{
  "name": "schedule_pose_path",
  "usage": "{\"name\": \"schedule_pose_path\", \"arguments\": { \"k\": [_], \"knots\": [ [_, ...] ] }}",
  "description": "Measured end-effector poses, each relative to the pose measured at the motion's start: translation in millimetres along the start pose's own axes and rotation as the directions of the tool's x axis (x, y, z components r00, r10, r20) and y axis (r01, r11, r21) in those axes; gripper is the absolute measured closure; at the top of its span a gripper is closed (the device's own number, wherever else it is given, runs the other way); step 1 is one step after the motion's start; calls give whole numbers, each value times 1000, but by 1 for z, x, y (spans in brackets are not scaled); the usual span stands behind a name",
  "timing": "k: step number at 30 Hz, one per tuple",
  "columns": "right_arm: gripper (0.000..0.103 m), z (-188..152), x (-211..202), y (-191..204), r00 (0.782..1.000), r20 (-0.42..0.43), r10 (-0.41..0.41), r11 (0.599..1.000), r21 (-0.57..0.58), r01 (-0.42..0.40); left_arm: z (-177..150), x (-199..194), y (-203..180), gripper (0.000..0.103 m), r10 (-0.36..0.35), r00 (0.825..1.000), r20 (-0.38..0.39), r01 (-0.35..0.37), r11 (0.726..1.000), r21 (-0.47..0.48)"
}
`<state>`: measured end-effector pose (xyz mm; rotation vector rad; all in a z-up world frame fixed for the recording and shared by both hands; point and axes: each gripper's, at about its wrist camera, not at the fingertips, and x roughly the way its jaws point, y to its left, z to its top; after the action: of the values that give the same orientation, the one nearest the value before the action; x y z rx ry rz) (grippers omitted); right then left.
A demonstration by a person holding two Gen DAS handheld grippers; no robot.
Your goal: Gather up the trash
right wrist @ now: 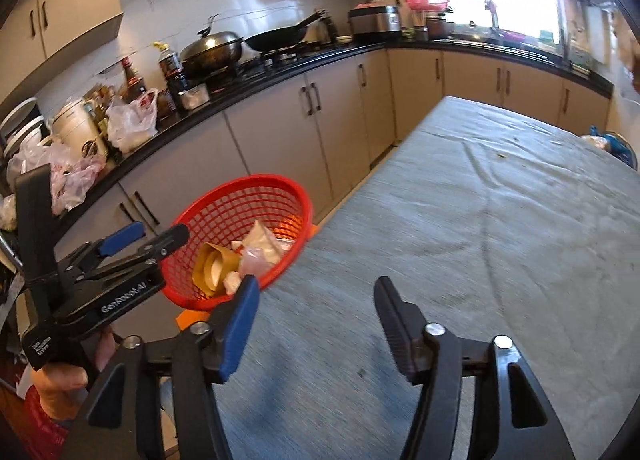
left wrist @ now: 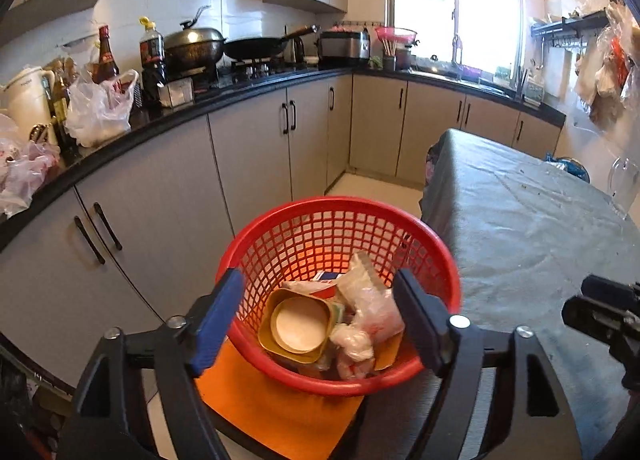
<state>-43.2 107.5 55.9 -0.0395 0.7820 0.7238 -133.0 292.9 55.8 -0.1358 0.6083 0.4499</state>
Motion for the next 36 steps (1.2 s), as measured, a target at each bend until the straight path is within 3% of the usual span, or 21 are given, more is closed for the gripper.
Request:
{"name": "schedule_pose_path", "arguments": {
  "k": [3, 7, 20, 36],
  "knots": [
    [24, -10, -12, -1, 999, 19, -42, 999, -14, 43, -4, -14, -11, 8, 44, 998, 36, -44, 999, 3],
    [16, -22, -27, -2, 996, 48, -79, 996, -30, 80, -12, -31, -26, 5, 89, 994, 64, -91, 995, 34],
    [10, -49, -55, -10, 981, 93, -172, 984, -25, 175, -33, -47, -34, 5, 107, 991, 81, -111, 993, 48],
    [9, -52, -74, -5, 955, 175, -239, 967, -51, 251, -40, -52, -39, 5, 128, 985, 111, -135, 990, 51]
  ]
}}
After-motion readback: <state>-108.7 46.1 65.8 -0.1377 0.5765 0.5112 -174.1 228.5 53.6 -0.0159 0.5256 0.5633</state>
